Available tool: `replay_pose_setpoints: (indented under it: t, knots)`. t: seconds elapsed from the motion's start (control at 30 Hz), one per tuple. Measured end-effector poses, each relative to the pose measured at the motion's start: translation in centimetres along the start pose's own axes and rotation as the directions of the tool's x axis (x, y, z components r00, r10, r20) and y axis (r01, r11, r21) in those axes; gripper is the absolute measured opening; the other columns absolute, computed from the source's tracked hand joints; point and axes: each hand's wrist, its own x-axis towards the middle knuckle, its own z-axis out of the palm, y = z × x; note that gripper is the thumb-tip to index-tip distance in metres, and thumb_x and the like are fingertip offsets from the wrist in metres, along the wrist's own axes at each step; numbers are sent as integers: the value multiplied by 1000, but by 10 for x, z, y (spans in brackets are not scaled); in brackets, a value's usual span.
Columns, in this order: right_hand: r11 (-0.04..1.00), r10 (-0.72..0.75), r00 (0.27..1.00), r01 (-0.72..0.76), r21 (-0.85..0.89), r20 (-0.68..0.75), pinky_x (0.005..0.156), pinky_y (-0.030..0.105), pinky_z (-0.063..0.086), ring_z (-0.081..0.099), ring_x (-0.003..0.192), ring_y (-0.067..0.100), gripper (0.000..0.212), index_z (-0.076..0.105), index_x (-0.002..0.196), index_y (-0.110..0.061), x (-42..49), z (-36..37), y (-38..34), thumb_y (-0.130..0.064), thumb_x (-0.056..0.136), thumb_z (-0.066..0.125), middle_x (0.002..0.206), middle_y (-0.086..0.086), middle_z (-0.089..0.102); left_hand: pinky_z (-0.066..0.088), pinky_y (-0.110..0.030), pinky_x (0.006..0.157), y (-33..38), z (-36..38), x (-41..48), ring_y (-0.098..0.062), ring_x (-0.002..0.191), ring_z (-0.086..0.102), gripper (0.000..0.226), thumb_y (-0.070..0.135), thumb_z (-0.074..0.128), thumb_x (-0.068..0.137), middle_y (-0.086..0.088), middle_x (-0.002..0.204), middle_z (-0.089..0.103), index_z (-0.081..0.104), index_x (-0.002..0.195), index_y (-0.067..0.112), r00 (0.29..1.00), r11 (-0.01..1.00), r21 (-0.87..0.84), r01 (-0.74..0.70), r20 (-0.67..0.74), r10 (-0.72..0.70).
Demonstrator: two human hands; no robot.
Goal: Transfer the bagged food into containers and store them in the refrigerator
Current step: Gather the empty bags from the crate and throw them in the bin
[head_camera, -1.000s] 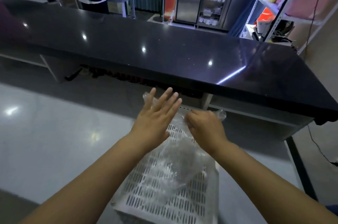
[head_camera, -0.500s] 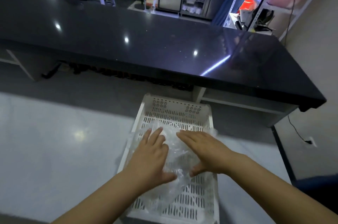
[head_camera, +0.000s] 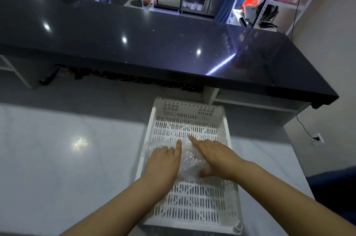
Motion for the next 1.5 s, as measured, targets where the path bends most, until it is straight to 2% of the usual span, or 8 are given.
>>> replay_pose_setpoints:
  t: [0.13,0.23,0.43,0.57,0.67,1.13,1.33,1.5]
  knots:
    - [997,42,999,-42,-69,1,100,34,28,42,115,20,116,0,148,-23,-2,4,-9,-66,64,68,134,0,45,33,-36,93,-7,-4,5,-29,112,45,57,10,59,81,-10,117,60,37,133,4,999,997,75,-10,-33,13]
    - [990,75,996,-80,-117,-44,96,34,30,45,109,21,80,37,138,-20,2,5,-17,-57,72,64,121,1,52,31,-36,83,-12,-12,3,-26,100,44,15,11,54,83,-6,102,65,62,96,12,994,994,83,-70,-77,76]
    - [975,221,936,-211,68,-273,84,30,40,53,88,17,17,68,87,-17,-10,-7,-26,-31,80,60,93,-2,62,12,-40,115,-22,-25,6,-26,137,27,32,10,56,79,-9,129,54,59,111,12,959,977,70,-200,-191,210]
    - [836,509,810,-384,391,-292,67,30,51,59,75,15,11,62,85,-21,-45,-23,-28,-31,81,64,85,-7,64,47,-36,86,-7,-57,6,-23,83,59,21,5,51,78,-2,88,67,48,92,21,948,962,-96,-257,-217,232]
    - [659,700,649,-427,620,-297,56,28,47,57,62,12,12,57,76,-24,-83,-23,-28,-25,78,68,68,-9,61,29,-30,46,16,-70,12,-19,53,43,14,14,48,83,7,65,45,37,86,23,913,910,-202,-361,-277,301]
    - [-49,995,-98,-471,881,3,60,30,48,57,65,9,19,62,72,-32,-366,57,-92,-14,69,68,68,-6,66,51,-40,73,247,-54,-54,-25,87,59,24,17,52,89,-3,104,58,46,111,21,266,265,-33,-964,-93,959]
    - [-137,980,-194,-495,858,44,58,22,44,57,64,1,20,58,70,-44,-446,112,-118,-26,73,66,70,-10,67,46,-35,63,331,-8,-105,-27,83,58,26,11,53,84,-6,101,56,44,107,17,205,205,17,-979,15,979]
    - [-170,985,-130,-590,789,115,58,30,44,57,66,17,4,56,77,-26,-494,178,-104,-27,80,58,71,-3,63,37,-33,61,383,47,-130,-28,88,58,26,19,57,82,-6,103,57,43,104,18,243,246,-2,-969,144,959]
